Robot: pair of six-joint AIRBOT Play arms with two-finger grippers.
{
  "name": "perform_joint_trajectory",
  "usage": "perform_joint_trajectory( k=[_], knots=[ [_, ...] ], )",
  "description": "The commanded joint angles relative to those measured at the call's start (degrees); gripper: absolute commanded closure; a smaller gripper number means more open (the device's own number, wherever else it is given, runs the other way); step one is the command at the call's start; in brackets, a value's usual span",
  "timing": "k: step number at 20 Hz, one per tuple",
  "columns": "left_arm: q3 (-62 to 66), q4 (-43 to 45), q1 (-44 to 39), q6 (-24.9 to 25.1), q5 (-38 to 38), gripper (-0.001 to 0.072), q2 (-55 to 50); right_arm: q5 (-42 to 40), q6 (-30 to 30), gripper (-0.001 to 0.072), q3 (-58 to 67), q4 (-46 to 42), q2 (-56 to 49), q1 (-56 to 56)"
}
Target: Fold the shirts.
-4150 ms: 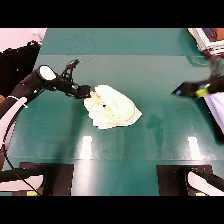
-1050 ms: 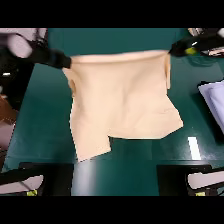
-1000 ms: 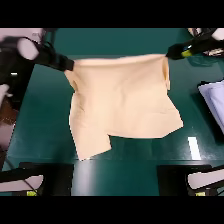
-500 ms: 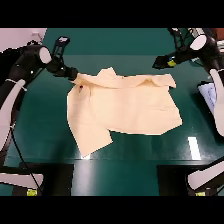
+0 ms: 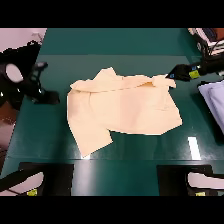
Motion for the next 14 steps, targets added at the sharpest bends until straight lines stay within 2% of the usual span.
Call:
perform_joint_trajectory(
  k=[1,4,10,11,12,13,14],
  knots=[
    [-14.16,-11.91,1.09,0.33,7.5,0.0161,3.23,0.11,-1.14,0.0304,-9.75,3.13,7.32,-1.22],
    [-20.96,-18.08,1.09,2.25,14.16,0.0161,3.23,-1.62,-1.14,0.0303,-15.61,3.13,12.26,-1.53],
    [-24.44,-20.22,0.31,2.23,20.46,0.0164,3.13,-1.84,-1.09,0.0303,-23.54,2.21,19.89,-6.97],
    [-24.39,-20.37,0.02,2.19,21.22,0.0284,3.15,-1.44,-1.09,0.0304,-25.03,0.83,21.0,-8.63],
    [-24.28,-21.49,0.04,2.21,21.55,0.0545,3.17,-1.09,-1.07,0.0304,-26.69,-0.98,22.08,-10.27],
    [-24.11,-22.47,0.02,2.19,21.99,0.0675,3.3,-0.57,-0.79,0.0304,-28.85,-3.34,23.21,-12.24],
    [-23.65,-23.3,0.02,2.21,22.12,0.0679,3.41,0.0,0.09,0.0304,-31.21,-5.51,24.33,-14.1]
  ],
)
